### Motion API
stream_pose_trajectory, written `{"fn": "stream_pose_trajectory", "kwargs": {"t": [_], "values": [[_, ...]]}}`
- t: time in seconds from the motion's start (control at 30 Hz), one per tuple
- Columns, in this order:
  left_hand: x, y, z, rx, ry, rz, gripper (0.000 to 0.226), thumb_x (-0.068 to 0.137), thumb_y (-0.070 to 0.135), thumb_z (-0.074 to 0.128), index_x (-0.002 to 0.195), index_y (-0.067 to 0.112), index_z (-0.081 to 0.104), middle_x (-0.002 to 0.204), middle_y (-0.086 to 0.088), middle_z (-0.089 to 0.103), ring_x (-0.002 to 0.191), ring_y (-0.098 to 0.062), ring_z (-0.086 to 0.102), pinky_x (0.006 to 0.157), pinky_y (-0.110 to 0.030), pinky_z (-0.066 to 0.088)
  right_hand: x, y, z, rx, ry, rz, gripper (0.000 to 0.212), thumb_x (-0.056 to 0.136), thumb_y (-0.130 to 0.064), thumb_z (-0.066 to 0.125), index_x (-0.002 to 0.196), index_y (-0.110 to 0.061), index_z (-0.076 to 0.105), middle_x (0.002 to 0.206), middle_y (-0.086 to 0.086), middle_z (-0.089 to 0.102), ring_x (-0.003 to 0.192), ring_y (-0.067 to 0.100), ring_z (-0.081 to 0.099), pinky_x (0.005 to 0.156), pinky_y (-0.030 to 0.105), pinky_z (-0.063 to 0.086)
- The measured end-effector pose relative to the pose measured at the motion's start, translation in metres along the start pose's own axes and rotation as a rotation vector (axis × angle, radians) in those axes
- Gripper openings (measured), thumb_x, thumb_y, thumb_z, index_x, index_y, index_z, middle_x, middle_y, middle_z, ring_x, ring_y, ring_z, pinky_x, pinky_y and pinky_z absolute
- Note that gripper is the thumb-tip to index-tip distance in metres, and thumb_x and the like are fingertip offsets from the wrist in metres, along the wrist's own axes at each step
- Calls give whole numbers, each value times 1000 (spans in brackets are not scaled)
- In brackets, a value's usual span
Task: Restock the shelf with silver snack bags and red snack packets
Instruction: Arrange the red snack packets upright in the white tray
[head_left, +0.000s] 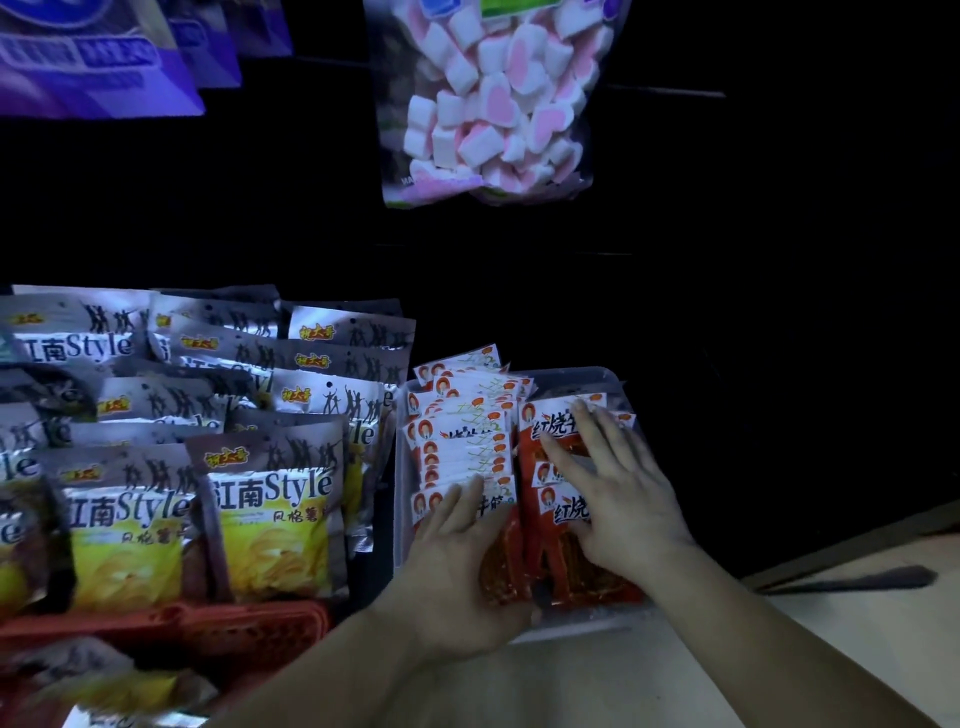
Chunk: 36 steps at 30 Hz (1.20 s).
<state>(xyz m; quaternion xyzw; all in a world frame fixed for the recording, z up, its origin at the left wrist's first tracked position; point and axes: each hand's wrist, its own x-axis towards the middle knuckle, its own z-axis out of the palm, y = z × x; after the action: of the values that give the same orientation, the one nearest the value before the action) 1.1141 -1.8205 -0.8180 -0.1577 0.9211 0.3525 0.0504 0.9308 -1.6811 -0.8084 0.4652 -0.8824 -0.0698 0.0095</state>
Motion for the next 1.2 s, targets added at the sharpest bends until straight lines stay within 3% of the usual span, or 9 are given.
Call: {"fn": "stream_pose_trajectory", "kwargs": {"t": [0.2, 0.33, 0.5, 0.63, 0.77, 0.87, 0.97, 1.07, 1.2], "values": [[2, -51, -35, 148, 47, 12, 110, 67, 81, 63, 160, 40, 21, 170, 13, 4, 156, -9, 7, 126, -35, 18, 22, 13, -3, 47, -155, 99, 105, 84, -80, 55, 159, -47, -10, 170, -1, -20, 159, 24, -4, 128, 50, 0], [4, -49, -34, 128, 23, 60, 103, 68, 81, 60, 158, 44, 25, 168, 20, 9, 154, -4, 14, 124, -37, 27, 22, -1, 2, 93, -92, 82, 101, 85, -80, 54, 160, -45, -4, 169, 0, -23, 158, 22, -10, 128, 47, -1], [5, -41, -20, 37, 188, 70, 85, 74, 72, 66, 150, 40, 44, 161, 18, 31, 148, -3, 32, 122, -27, 30, 12, -7, 0, 114, 2, 67, 99, 79, -76, 64, 161, -36, 25, 172, 3, 0, 159, 25, 3, 128, 48, 2], [5, -22, -2, -28, 234, 71, 78, 79, 68, 63, 150, 39, 47, 161, 17, 33, 148, -3, 31, 116, -15, 24, 4, -14, 5, 113, 7, 111, 99, 82, -76, 61, 162, -39, 16, 172, 3, -12, 159, 24, -4, 128, 46, 3], [9, -22, -3, -34, 234, 22, 78, 80, 65, 60, 151, 35, 46, 162, 11, 35, 149, -8, 31, 118, -23, 30, 8, -12, 4, 119, -7, 130, 101, 87, -72, 61, 163, -39, 3, 171, 2, -13, 159, 22, -8, 129, 44, 2], [9, -23, -9, -61, 229, -21, 76, 79, 58, 58, 149, 28, 49, 158, 7, 42, 147, -9, 36, 117, -25, 35, 1, -20, 1, 164, 41, 116, 96, 82, -67, 69, 161, -37, 23, 166, 1, 18, 155, 24, 18, 126, 39, 17], [7, -13, -18, -66, 196, -10, 66, 84, 47, 65, 146, 27, 52, 149, 8, 50, 138, -10, 46, 109, -20, 38, -6, -19, -9, 168, 161, 123, 83, 75, -64, 77, 146, -31, 51, 137, -3, 49, 131, 23, 50, 107, 39, 47], [5, -2, -24, -93, 159, -35, 61, 88, 41, 69, 145, 29, 52, 143, 9, 55, 132, -11, 50, 104, -19, 39, -11, -15, -24, 188, 251, 159, 70, 67, -59, 86, 127, -28, 68, 112, -6, 59, 107, 23, 62, 85, 37, 55], [-5, 12, -32, -120, 137, -55, 57, 87, 41, 70, 141, 32, 55, 136, 7, 59, 126, -13, 55, 100, -20, 42, -21, -7, -38, 174, 193, 178, 65, 70, -58, 86, 123, -26, 69, 113, -3, 58, 107, 26, 61, 81, 38, 55]]}}
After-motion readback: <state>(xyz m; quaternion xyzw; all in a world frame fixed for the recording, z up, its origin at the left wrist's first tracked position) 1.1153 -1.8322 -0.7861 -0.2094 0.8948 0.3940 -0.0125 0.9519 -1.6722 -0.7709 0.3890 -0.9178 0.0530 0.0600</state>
